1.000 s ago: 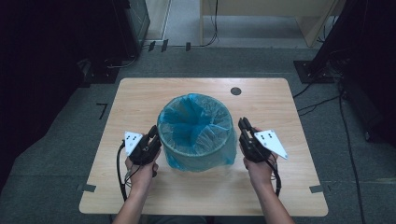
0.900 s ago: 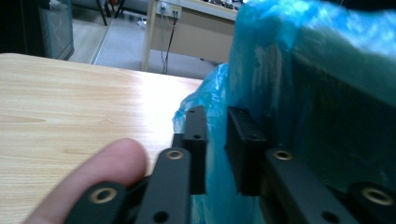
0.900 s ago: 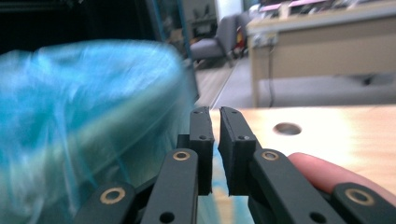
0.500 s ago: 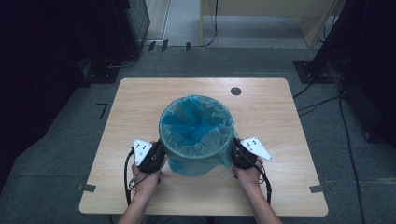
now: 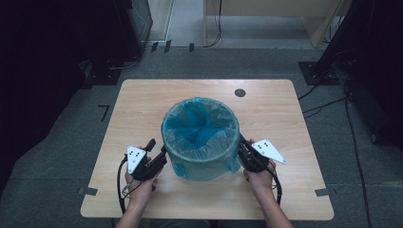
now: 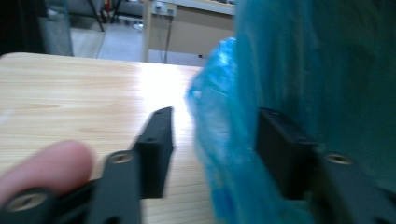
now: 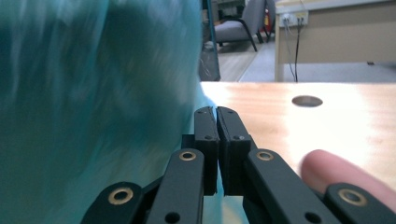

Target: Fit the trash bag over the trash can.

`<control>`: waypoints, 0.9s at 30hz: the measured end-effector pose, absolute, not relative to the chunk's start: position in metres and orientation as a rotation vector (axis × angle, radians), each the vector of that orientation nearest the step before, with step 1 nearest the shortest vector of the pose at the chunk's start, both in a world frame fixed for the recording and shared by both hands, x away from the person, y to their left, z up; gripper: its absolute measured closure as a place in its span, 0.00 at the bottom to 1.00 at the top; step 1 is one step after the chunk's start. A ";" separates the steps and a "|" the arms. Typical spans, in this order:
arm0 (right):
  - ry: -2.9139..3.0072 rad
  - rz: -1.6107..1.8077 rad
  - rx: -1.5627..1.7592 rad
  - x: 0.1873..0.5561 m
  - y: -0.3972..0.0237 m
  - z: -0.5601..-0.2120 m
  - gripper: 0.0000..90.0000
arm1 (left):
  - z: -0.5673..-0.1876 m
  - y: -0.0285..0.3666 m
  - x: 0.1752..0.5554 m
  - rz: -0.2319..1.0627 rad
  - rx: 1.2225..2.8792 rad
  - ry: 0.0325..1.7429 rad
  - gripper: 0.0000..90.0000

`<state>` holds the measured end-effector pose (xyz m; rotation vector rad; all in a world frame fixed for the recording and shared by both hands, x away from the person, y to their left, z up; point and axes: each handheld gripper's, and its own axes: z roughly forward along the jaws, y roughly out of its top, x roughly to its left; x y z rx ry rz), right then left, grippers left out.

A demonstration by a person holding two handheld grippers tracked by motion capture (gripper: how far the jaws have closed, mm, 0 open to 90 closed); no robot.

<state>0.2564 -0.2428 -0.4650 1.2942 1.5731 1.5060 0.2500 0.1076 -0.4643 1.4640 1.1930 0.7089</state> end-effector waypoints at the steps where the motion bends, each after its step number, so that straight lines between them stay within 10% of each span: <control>1: 1.576 1.514 1.278 0.257 -0.247 -0.462 0.97 | -0.464 0.110 0.250 0.718 1.473 1.202 0.36; 13: 1.618 1.576 0.971 0.261 -0.280 -0.424 1.00 | -0.486 0.152 0.249 0.702 1.729 1.404 0.00; 27: 1.838 1.560 0.547 0.268 -0.266 -0.365 1.00 | -0.507 0.175 0.251 0.693 1.912 1.502 0.00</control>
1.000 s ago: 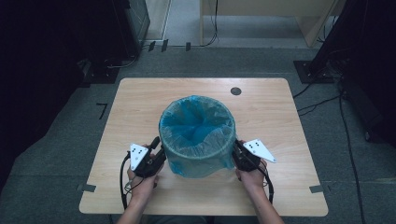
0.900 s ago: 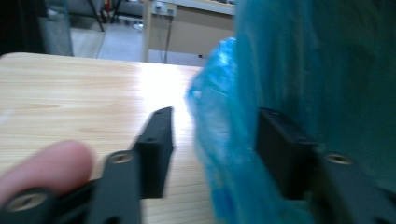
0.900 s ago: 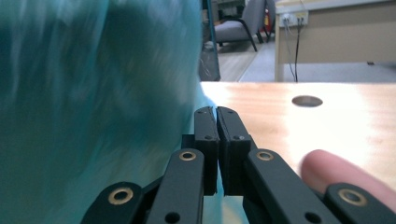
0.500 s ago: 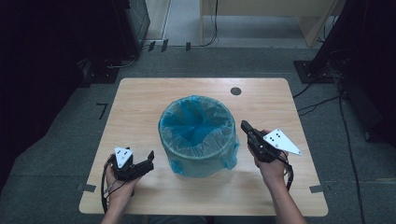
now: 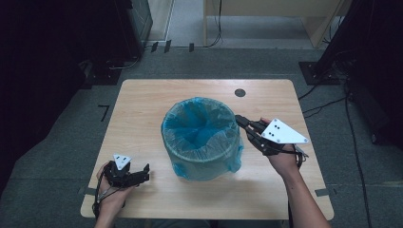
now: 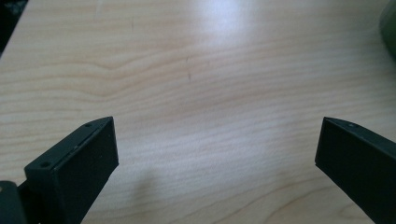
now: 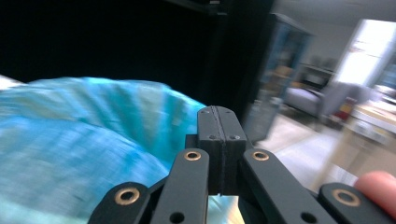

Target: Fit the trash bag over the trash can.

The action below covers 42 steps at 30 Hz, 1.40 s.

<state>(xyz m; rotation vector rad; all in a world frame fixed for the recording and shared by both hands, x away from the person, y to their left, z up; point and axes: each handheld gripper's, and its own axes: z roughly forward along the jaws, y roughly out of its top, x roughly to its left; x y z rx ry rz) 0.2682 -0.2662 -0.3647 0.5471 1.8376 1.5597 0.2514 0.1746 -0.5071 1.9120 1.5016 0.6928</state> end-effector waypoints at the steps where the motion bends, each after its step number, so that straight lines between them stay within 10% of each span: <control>1: 1.865 1.563 0.500 0.268 -0.263 -0.360 1.00 | -0.508 0.176 0.251 0.693 1.925 1.508 0.00; 42: 2.655 1.083 -0.635 0.306 -0.126 -0.308 1.00 | -0.519 0.189 0.258 0.623 1.941 1.496 0.00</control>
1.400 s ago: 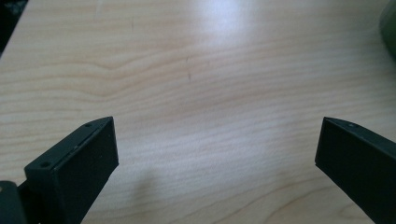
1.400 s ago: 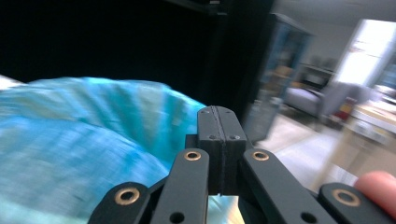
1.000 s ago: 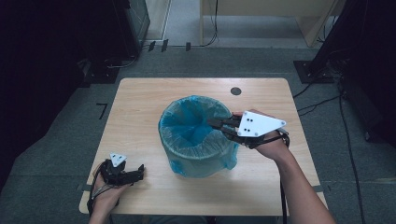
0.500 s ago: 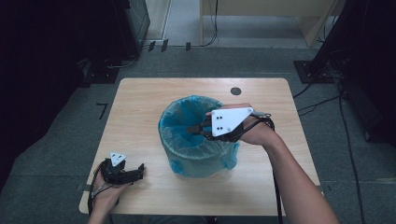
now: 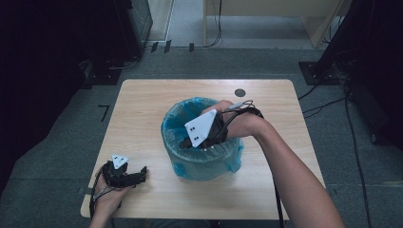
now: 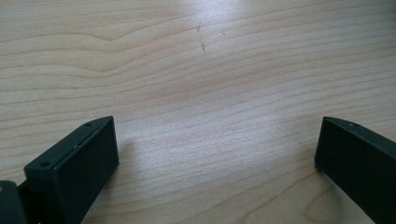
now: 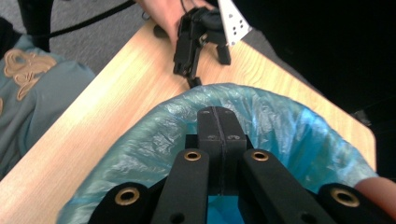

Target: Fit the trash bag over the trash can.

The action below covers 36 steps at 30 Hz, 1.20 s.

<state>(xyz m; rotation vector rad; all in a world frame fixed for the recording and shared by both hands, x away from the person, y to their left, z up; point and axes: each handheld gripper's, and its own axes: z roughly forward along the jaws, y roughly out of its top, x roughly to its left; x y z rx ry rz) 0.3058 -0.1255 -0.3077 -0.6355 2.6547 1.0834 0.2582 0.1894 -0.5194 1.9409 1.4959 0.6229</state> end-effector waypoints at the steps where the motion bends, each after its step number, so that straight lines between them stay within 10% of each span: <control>1: 2.668 1.072 -0.639 0.307 -0.123 -0.309 1.00 | -0.519 0.189 0.258 0.623 1.941 1.496 0.00; 22: 2.945 0.701 -0.775 0.322 -0.089 -0.386 1.00 | -0.519 0.190 0.259 0.621 1.944 1.493 0.00; 36: 2.934 0.698 -0.763 0.321 -0.090 -0.376 1.00 | -0.519 0.190 0.259 0.620 1.945 1.490 0.00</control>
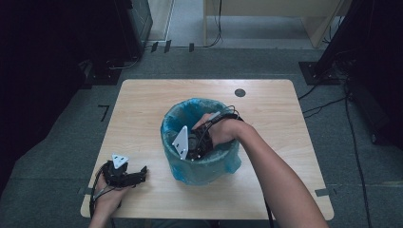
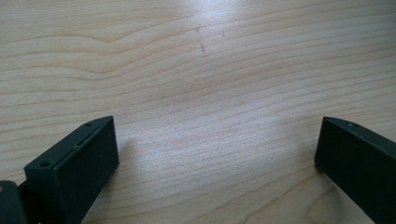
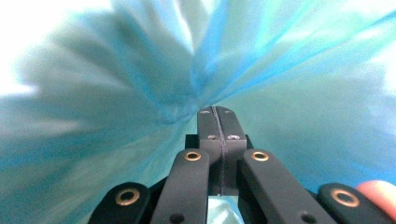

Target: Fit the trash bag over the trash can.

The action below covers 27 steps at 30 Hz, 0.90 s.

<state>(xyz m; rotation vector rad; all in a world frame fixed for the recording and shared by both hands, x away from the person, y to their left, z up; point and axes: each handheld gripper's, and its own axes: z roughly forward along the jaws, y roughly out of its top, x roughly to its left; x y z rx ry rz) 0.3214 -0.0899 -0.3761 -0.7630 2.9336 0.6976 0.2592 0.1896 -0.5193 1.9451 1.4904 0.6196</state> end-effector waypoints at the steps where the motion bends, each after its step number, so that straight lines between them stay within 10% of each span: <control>1: 2.923 0.707 -0.761 0.321 -0.092 -0.371 1.00 | -0.519 0.190 0.259 0.620 1.945 1.490 0.00; 27: 2.946 0.600 -0.781 0.310 -0.099 -0.381 1.00 | -0.519 0.189 0.260 0.620 1.942 1.493 0.00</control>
